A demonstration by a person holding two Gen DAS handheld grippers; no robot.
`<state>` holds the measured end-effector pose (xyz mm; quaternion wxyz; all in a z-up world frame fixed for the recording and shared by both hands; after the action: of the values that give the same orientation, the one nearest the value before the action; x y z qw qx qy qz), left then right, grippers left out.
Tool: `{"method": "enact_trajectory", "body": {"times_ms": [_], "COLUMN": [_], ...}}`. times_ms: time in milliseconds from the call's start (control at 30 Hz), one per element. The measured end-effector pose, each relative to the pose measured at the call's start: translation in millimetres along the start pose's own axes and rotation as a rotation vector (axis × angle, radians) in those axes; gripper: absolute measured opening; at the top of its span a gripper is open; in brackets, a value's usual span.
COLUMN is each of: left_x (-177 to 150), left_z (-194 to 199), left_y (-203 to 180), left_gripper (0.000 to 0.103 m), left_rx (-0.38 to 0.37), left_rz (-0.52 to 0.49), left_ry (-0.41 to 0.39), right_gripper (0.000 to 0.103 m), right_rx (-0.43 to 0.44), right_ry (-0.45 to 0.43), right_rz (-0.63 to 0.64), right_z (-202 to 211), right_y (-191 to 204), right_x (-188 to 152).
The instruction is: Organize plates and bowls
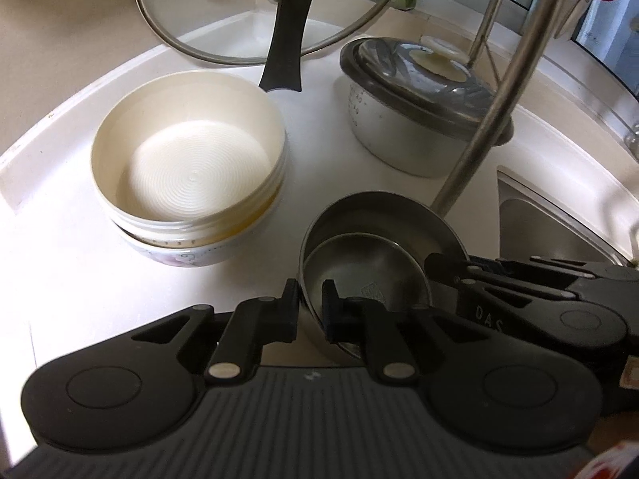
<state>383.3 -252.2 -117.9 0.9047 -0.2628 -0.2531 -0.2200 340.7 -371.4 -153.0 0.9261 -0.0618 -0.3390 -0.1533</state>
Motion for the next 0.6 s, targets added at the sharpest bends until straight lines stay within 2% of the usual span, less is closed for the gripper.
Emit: {"method": "enact_trajectory", "body": {"times_ms": [600], "left_x": [8.7], "left_z": [54.1], "left_y": [-21.6], "left_gripper": [0.011], "left_rx": [-0.020], "left_rz": [-0.034], "left_ry": [-0.081], "right_gripper": [0.006], "right_rx": [0.025], "right_ry": [-0.057], "right_rz": [0.005], "right_z": [55.8], "right_y": [-0.3], "right_x": [26.7]}}
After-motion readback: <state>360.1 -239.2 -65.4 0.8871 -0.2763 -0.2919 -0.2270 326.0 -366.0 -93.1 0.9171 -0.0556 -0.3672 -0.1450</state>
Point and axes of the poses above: each gripper's, at about its wrist camera, not at the fingertips, and z roughly against the way its jaws point, y to its left, x to its top, the point moved 9 cm from there along -z, roughly the way its jaws point, and after that the axes turned 15 degrees about -x, right-handed, at the moved point
